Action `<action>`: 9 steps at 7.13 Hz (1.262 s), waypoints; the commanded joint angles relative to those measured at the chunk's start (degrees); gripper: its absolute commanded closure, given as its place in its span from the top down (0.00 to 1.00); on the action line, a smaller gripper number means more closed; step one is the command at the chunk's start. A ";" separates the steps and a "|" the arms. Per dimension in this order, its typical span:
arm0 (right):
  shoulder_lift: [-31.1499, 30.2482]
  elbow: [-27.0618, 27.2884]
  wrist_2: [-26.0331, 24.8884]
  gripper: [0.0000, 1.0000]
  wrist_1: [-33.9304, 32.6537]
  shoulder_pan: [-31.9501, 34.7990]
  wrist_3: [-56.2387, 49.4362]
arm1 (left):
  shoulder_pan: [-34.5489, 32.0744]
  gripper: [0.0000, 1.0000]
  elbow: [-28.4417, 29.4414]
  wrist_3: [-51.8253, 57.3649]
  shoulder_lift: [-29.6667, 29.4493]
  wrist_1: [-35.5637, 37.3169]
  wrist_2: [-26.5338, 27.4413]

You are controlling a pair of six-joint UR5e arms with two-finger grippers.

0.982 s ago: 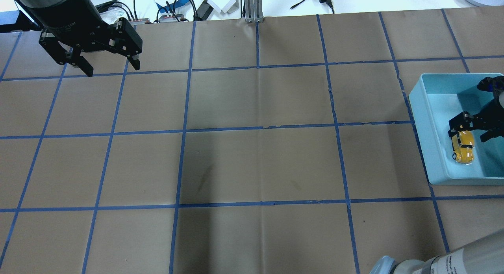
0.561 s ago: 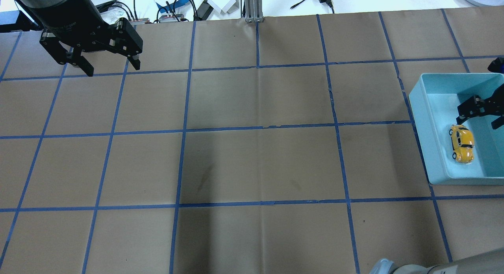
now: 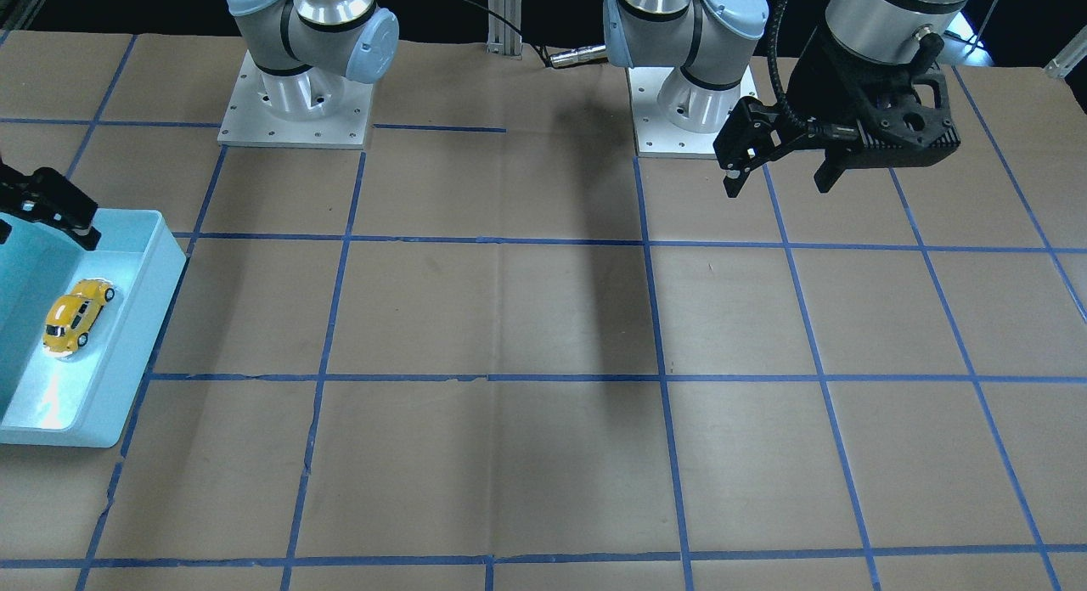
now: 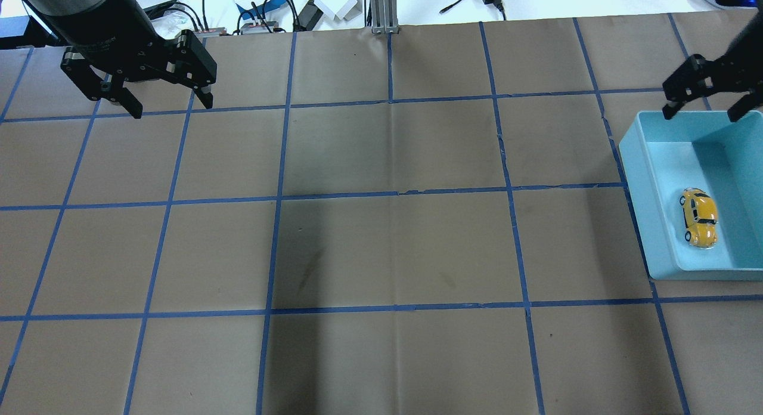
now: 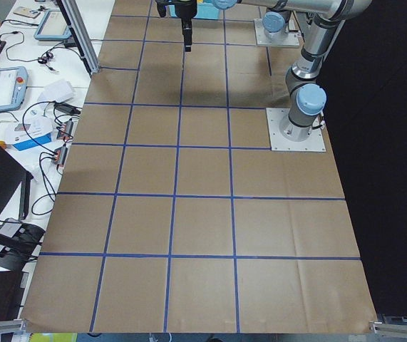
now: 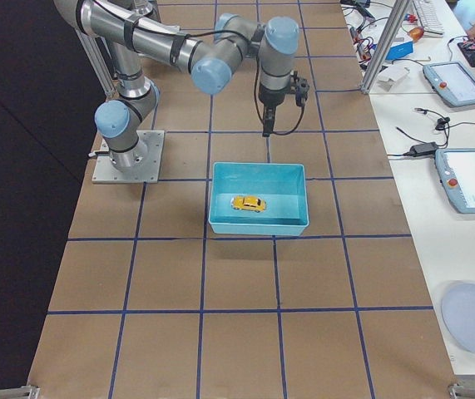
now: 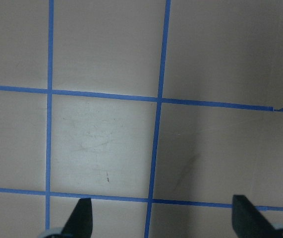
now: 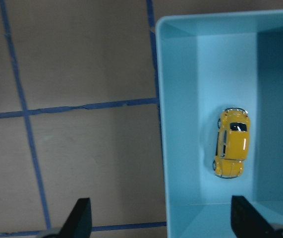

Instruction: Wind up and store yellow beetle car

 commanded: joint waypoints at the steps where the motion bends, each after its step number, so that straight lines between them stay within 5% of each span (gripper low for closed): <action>1: 0.36 -4.95 0.01 1.00 0.19 15.60 17.05 | -0.03 1.00 -0.05 0.00 0.04 0.06 -0.01; 9: 0.28 -2.32 0.01 1.00 -2.11 19.01 16.08 | -0.12 1.00 -0.05 0.00 0.04 -0.02 -0.10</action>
